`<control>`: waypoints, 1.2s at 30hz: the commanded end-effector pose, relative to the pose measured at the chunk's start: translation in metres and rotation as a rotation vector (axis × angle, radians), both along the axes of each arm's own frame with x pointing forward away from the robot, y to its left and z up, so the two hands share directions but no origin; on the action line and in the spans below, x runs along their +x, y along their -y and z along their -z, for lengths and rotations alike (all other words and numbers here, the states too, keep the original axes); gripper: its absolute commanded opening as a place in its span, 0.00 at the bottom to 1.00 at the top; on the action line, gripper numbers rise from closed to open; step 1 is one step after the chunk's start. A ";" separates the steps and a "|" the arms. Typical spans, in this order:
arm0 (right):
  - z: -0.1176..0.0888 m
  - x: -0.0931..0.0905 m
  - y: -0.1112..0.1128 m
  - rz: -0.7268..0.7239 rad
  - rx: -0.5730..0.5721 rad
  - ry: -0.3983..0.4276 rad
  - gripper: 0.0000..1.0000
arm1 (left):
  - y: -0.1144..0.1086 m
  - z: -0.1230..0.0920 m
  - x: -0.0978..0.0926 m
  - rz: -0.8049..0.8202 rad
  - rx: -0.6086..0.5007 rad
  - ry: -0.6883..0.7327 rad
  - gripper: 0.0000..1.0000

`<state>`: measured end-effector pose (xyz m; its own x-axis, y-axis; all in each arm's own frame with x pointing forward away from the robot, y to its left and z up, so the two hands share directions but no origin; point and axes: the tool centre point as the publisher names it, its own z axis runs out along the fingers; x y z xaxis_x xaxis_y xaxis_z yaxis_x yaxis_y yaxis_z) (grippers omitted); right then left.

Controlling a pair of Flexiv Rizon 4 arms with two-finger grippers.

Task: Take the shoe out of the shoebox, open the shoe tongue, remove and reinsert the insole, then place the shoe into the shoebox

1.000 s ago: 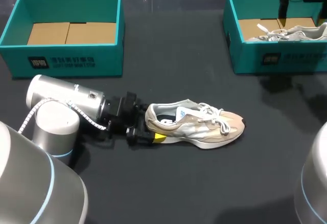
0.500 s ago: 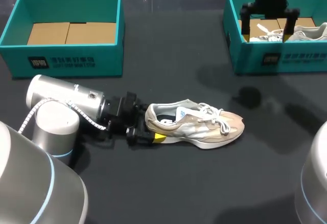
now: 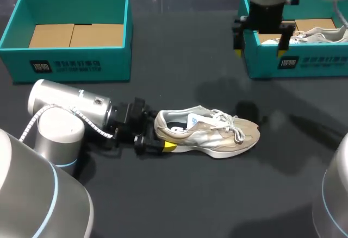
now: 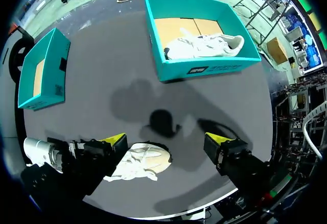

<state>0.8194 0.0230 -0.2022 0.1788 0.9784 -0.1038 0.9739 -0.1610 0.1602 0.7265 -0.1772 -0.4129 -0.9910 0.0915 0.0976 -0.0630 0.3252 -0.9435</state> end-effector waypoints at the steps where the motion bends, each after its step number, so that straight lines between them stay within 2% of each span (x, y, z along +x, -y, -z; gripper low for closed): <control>1: 0.016 -0.022 -0.060 -0.003 -0.030 0.044 1.00 | -0.002 0.001 -0.002 -0.002 0.001 0.001 0.00; 5: 0.024 -0.042 -0.095 0.033 -0.036 0.031 1.00 | -0.002 0.001 -0.002 -0.002 0.001 0.001 0.00; 7: 0.024 -0.051 -0.104 0.045 -0.009 0.002 1.00 | -0.002 0.001 -0.002 -0.002 0.001 0.001 0.00; 19: 0.024 -0.051 -0.104 0.045 -0.009 0.002 1.00 | -0.002 0.001 -0.002 -0.002 0.001 0.001 0.00; 25: 0.046 -0.079 -0.151 0.088 -0.063 -0.021 1.00 | -0.002 0.001 -0.002 -0.002 0.001 0.001 0.00; 31: 0.062 -0.101 -0.183 0.126 -0.088 -0.025 1.00 | -0.002 0.001 -0.002 -0.002 0.001 0.001 0.00; 36: 0.074 -0.111 -0.195 0.141 -0.110 -0.039 1.00 | -0.002 0.001 -0.002 -0.002 0.001 0.001 0.00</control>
